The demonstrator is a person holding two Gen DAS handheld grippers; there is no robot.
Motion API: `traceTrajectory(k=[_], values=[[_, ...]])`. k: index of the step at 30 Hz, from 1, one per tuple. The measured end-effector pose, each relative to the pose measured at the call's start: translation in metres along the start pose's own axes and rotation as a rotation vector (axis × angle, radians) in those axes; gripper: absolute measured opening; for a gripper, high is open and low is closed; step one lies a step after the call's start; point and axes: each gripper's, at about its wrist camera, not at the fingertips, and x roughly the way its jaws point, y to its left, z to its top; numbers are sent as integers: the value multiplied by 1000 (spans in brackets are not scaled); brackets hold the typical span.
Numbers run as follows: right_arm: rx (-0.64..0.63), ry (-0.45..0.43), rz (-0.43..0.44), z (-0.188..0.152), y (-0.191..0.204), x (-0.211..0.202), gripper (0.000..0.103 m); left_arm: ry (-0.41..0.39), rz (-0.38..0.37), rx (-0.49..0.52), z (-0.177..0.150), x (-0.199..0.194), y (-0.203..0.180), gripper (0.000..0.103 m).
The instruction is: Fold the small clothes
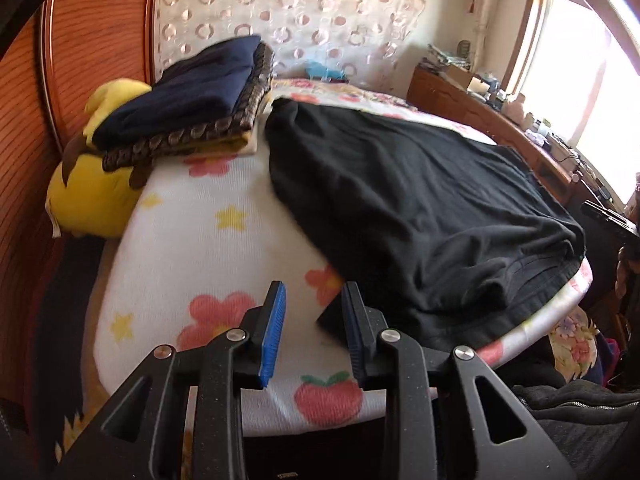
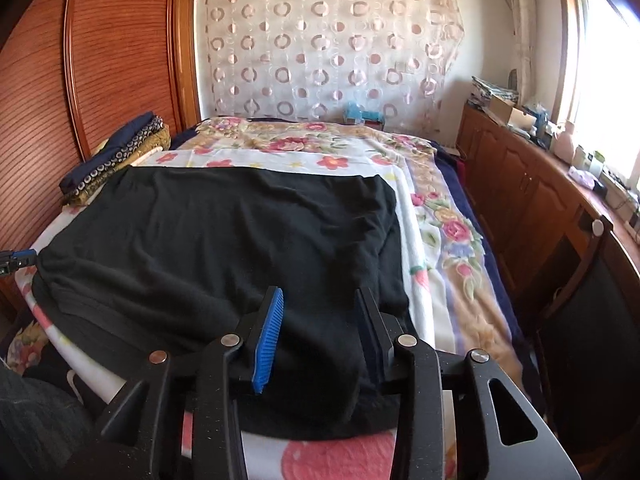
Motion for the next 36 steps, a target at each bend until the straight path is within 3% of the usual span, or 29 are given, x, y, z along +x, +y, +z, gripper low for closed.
traceTrajectory(k=[5,10,13,15,20,27,28,32,36], values=[[-19,12,24,-8,16,18,39,11,-20,13,-5,5,-6,30],[-11,11,65,-1,19,38,39,9,16,63,-7,9,-15,30],[-15,14,80,1,23,46,39,15,-8,98,-10,8,-19,12],[-23,16,94,3,28,53,39,24,-15,105,-11,6,-19,7],[-51,8,120,2,38,57,39,-47,31,84,-14,-28,-15,6],[-48,18,132,-5,36,53,39,-25,40,102,-13,-56,-13,6],[-47,17,133,-5,36,53,39,-30,34,104,-11,-57,-11,7],[-52,16,142,-4,36,50,39,-23,28,81,-6,-47,-6,36],[-60,20,146,-3,41,52,43,-20,31,54,0,-32,-7,44]])
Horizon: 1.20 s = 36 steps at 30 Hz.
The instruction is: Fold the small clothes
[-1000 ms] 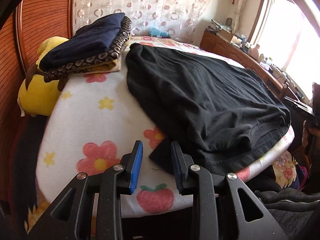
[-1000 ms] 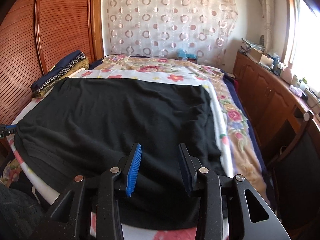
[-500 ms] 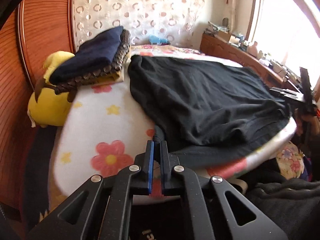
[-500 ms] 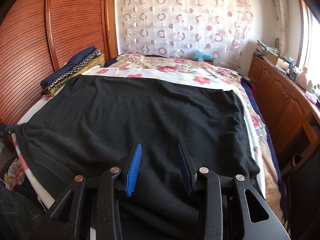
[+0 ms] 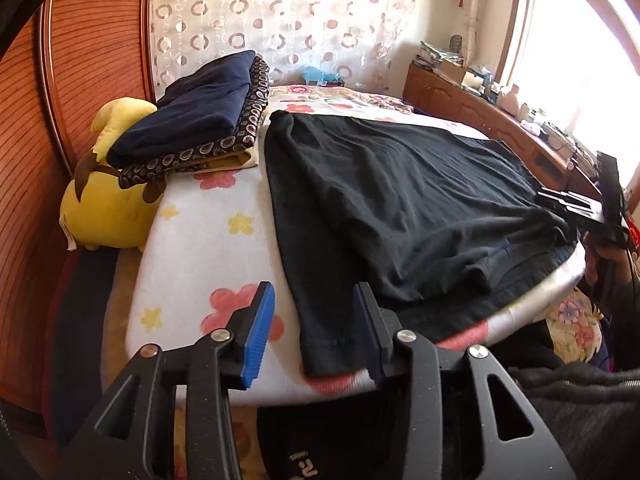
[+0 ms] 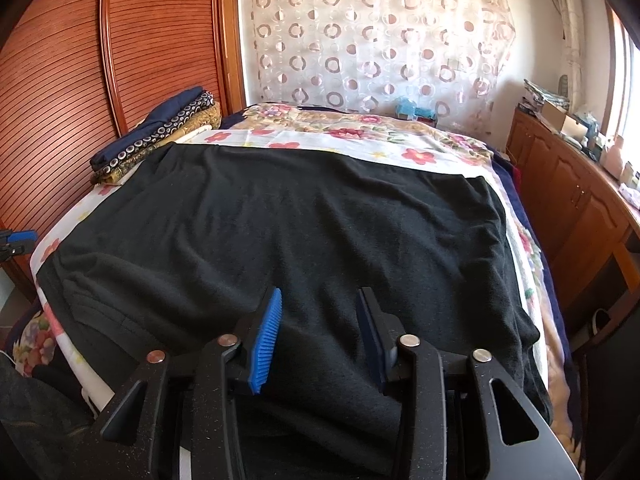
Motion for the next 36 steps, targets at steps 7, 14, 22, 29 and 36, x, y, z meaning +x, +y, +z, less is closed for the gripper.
traceTrajectory(k=[7,14,22,29,36], values=[[-5,23,6,-3,5,7,55,-8,-18,5,20,22,-14,49],[-1,46,4,-3,9,12,64,31,-13,21,28,48,-23,49],[15,58,1,-7,10,19,67,71,33,24,23,65,-18,49],[10,56,-7,-7,15,20,68,31,152,73,20,66,-18,76],[17,51,2,-11,10,19,68,60,82,4,20,69,-5,76]])
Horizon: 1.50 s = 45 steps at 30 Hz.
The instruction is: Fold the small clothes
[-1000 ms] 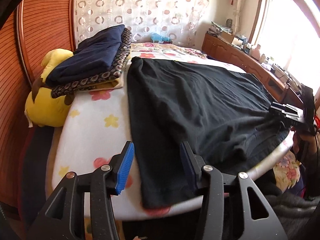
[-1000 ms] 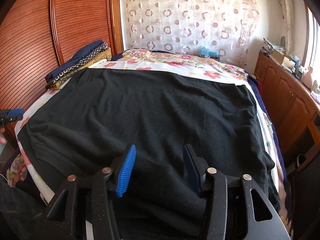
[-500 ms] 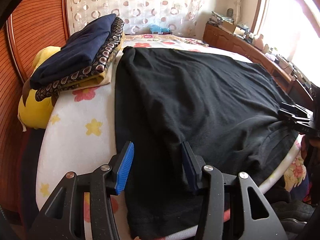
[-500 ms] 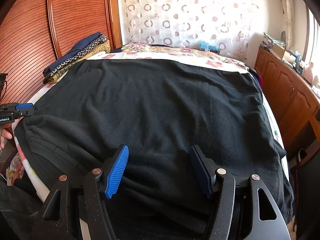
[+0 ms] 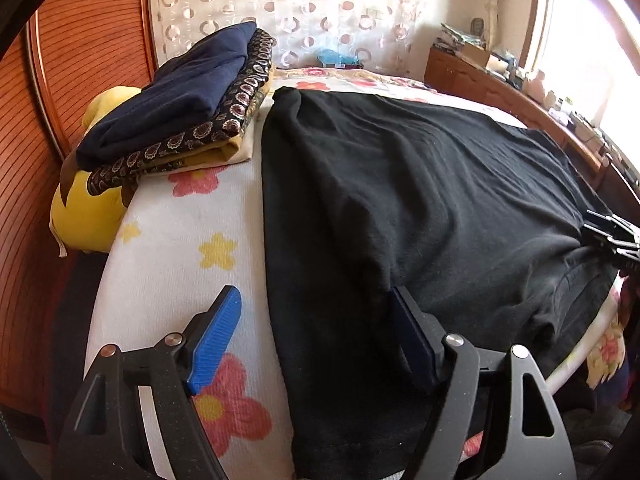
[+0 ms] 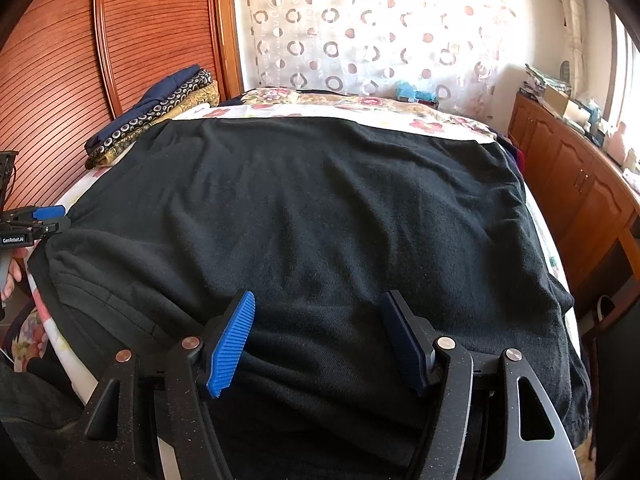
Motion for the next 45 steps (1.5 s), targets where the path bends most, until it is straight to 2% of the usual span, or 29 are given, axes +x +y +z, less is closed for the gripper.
traceTrajectory(k=[4,6,7,8,9,10,12,16,22,26,31,37,41,42,44,45], values=[[0,0,0,0,0,0,68,4,-45,15,3,2,-3,76],[0,0,0,0,0,0,68,7,-74,39,4,3,-8,70],[-1,0,0,-1,1,0,68,5,-96,59,6,3,-11,53],[-1,0,0,0,0,0,68,10,-115,71,7,4,-14,40],[-1,0,1,0,0,0,68,18,-131,77,10,4,-16,32],[0,0,0,0,1,0,68,25,-150,78,11,5,-18,17],[-1,-3,-1,0,1,-1,68,13,-148,94,15,2,-24,12],[3,-46,-22,-2,-3,-16,68,-60,-175,112,29,-16,-40,11],[35,-72,-71,-10,-22,-45,68,-161,-269,148,68,-43,-79,11],[57,-77,-97,-19,-33,-60,68,-191,-327,187,92,-48,-107,11],[93,-103,-121,-26,-44,-78,68,-222,-412,272,120,-59,-165,11],[102,-119,-152,-30,-51,-91,68,-254,-498,379,138,-79,-226,10],[111,-140,-148,-32,-53,-105,68,-228,-513,425,138,-76,-255,11],[115,-144,-147,-32,-56,-107,68,-214,-521,434,135,-74,-257,12],[117,-151,-145,-32,-57,-109,68,-186,-543,444,130,-70,-259,31],[114,-150,-145,-32,-55,-109,68,-181,-547,436,128,-70,-255,35]])
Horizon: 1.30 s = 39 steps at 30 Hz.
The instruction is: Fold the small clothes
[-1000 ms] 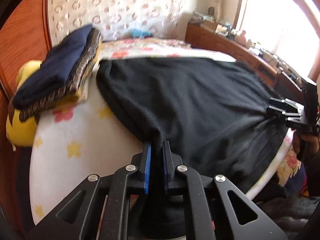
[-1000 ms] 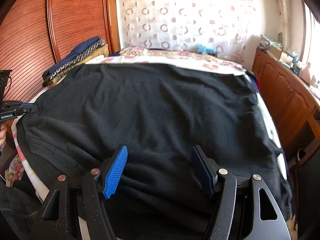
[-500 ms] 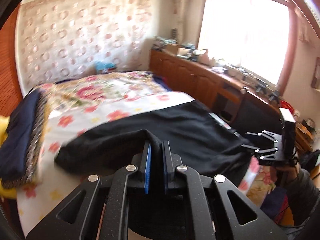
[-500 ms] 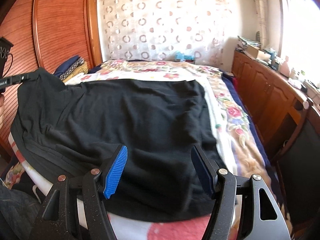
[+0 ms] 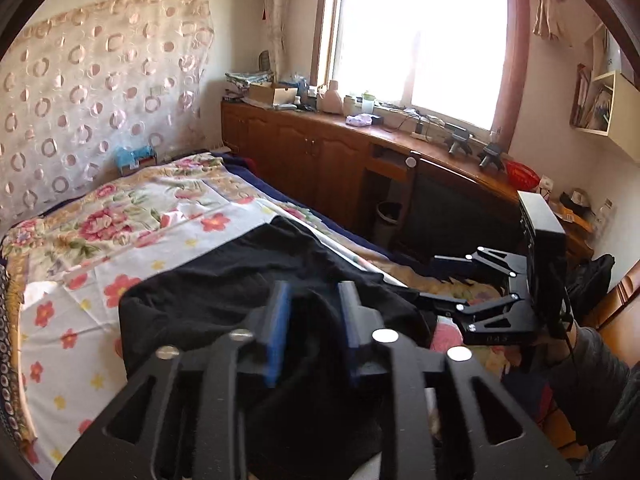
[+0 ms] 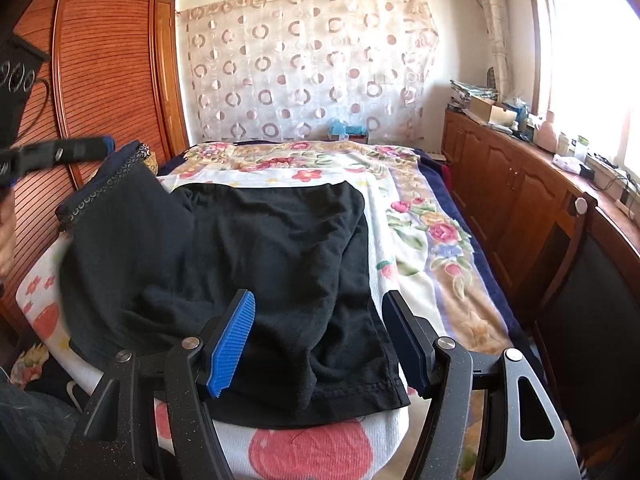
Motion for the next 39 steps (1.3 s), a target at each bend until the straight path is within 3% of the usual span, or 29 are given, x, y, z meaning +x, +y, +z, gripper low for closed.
traceTrajectory(k=[7,14,25,39], values=[[-17,2,27,5,6,13,68,-19,88,-49,-14,-22,27,58],[-75,-1,76,21,33,31,68,-21,204,-93,-47,-42,61,70],[-157,16,178,35,81,62,68,-25,291,-209,-85,-62,106,73],[-305,86,326,57,131,100,68,-43,358,-290,-118,-88,137,73]])
